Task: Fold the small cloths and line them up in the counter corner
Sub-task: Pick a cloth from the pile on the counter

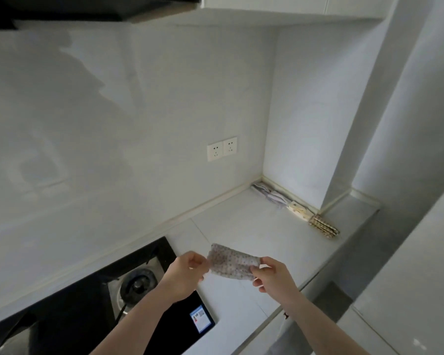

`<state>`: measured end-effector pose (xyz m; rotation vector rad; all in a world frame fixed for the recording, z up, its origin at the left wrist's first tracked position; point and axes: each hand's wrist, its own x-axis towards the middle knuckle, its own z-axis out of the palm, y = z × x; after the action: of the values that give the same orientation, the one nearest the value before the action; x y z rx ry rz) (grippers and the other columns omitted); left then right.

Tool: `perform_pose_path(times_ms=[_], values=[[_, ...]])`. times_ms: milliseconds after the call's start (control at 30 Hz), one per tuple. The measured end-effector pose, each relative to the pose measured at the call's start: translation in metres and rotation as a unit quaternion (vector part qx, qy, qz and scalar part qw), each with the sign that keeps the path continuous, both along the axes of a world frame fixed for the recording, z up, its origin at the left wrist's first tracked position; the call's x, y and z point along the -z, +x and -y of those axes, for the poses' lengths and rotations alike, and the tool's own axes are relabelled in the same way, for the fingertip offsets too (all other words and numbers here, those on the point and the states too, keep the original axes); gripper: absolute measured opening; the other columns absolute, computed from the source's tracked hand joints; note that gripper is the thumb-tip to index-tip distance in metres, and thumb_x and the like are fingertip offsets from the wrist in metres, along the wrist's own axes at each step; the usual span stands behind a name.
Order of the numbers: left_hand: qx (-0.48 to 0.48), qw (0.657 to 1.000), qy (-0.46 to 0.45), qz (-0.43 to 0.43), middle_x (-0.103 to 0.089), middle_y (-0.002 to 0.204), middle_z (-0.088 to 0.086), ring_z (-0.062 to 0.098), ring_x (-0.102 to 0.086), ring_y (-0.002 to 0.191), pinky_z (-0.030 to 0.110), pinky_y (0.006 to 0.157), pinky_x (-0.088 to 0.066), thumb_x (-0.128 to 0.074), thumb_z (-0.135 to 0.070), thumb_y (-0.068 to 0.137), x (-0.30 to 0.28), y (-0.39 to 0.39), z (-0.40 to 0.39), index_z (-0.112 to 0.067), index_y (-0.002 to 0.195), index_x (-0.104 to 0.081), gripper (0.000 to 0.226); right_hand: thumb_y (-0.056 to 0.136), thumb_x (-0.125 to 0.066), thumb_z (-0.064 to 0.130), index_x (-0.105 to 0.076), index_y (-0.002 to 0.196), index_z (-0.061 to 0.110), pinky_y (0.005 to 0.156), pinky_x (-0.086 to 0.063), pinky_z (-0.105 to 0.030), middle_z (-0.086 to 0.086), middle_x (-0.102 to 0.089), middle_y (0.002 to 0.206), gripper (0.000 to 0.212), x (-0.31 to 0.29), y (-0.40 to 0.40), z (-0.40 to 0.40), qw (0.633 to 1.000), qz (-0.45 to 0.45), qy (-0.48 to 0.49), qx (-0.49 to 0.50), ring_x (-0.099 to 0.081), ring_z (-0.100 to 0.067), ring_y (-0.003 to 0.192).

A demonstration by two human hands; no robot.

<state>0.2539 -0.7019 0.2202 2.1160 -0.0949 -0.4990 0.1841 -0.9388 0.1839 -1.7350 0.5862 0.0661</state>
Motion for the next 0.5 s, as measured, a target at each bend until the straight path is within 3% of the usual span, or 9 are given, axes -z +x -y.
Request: perform_pose_path(times_ms=[67,200,300,400,500], values=[[0.007,1.000,0.018,0.006,-0.074,0.097,-0.004,0.012,-0.073,0.080,0.037,0.079,-0.059,-0.069,-0.030,0.093,0.003,0.015,0.005,-0.025,0.097,-0.070,0.006,0.095,-0.067,0.015,-0.067,0.091,0.013,0.055,-0.050,-0.026,-0.008,-0.073,0.073,0.005,0.012,0.014,0.014,0.997,-0.012,0.040,0.067,-0.067,-0.016,0.060],[0.023,0.998,0.057,0.017,-0.072,0.096,-0.006,0.012,-0.067,0.077,0.026,0.066,-0.053,-0.068,-0.033,0.092,0.006,0.038,0.010,-0.029,0.097,-0.068,0.006,0.099,-0.061,0.004,-0.063,0.090,0.010,0.061,-0.048,-0.028,-0.015,-0.065,0.080,0.011,0.041,0.044,0.051,0.964,-0.072,0.162,0.199,-0.061,-0.022,0.066],[0.026,0.997,0.075,0.027,-0.069,0.100,-0.010,0.009,-0.065,0.086,0.023,0.070,-0.050,-0.068,-0.032,0.094,0.009,0.060,0.017,-0.029,0.099,-0.066,0.006,0.098,-0.062,0.005,-0.065,0.105,0.009,0.061,-0.054,-0.028,-0.015,-0.069,0.085,0.008,0.072,0.075,0.083,0.956,-0.105,0.134,0.239,-0.065,-0.022,0.072],[0.024,0.994,0.102,0.037,-0.068,0.103,-0.013,0.005,-0.064,0.093,0.020,0.074,-0.048,-0.066,-0.031,0.095,0.016,0.084,0.026,-0.030,0.101,-0.066,0.006,0.098,-0.060,0.009,-0.066,0.111,0.004,0.043,-0.046,-0.024,-0.014,-0.070,0.078,0.015,0.096,0.106,0.112,0.965,-0.131,0.074,0.215,-0.062,-0.020,0.062],[0.004,0.992,0.119,0.047,-0.068,0.102,-0.014,0.004,-0.064,0.093,0.019,0.075,-0.048,-0.066,-0.031,0.096,0.020,0.111,0.038,-0.030,0.101,-0.067,0.006,0.098,-0.060,0.011,-0.066,0.108,0.001,0.036,-0.042,-0.021,-0.013,-0.069,0.075,0.015,0.109,0.147,0.145,0.971,-0.137,0.041,0.191,-0.061,-0.017,0.057]])
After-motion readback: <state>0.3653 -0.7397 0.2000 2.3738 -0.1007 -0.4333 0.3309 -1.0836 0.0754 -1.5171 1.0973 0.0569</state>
